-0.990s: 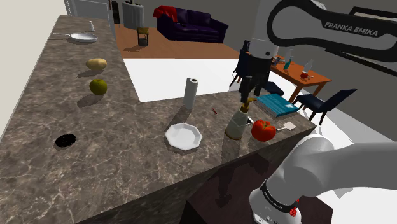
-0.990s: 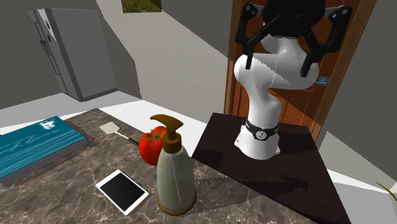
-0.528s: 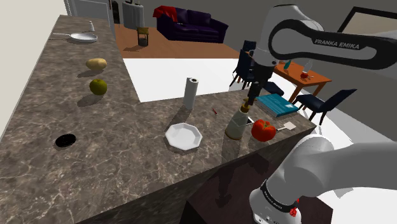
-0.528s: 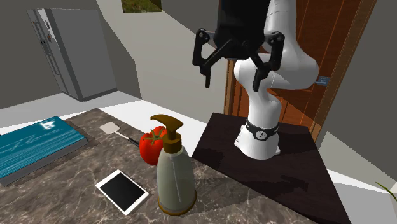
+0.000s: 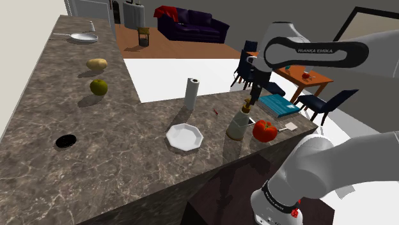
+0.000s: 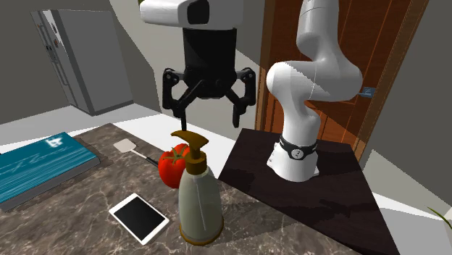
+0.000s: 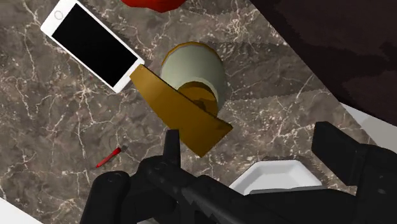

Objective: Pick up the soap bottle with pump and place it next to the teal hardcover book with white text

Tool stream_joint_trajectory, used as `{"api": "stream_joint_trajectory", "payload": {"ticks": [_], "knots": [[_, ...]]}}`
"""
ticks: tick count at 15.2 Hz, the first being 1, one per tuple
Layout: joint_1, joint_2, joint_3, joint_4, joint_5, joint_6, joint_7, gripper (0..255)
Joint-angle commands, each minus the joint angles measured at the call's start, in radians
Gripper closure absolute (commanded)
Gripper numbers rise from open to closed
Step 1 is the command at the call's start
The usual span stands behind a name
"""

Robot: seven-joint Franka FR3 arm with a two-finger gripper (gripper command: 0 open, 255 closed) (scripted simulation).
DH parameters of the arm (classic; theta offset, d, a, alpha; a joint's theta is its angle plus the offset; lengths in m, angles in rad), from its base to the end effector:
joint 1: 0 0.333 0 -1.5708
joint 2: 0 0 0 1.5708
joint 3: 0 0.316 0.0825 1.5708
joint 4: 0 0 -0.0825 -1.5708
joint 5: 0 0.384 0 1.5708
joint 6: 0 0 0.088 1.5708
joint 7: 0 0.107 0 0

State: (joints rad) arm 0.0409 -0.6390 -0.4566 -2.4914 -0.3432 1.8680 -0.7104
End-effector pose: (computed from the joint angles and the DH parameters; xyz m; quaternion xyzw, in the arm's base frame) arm 0.3268 -0.1832 0.4763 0.9702 0.2401 -0.0239 0.0211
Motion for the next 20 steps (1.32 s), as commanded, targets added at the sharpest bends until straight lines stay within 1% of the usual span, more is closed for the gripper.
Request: {"api": "stream_joint_trajectory", "payload": {"ticks": [1, 2, 9, 17, 18, 20], "knots": [[0.022, 0.056, -0.066, 0.018, -0.014, 0.066, -0.109, 0], [0.027, 0.066, -0.076, 0.022, -0.015, 0.076, -0.126, 0], [0.024, 0.104, -0.112, -0.052, -0.033, 0.188, -0.125, 0], [0.024, 0.104, -0.112, -0.052, -0.033, 0.188, -0.125, 0], [0.024, 0.104, -0.112, -0.052, -0.033, 0.188, -0.125, 255], [0.024, 0.104, -0.112, -0.052, -0.033, 0.188, -0.125, 255]]}}
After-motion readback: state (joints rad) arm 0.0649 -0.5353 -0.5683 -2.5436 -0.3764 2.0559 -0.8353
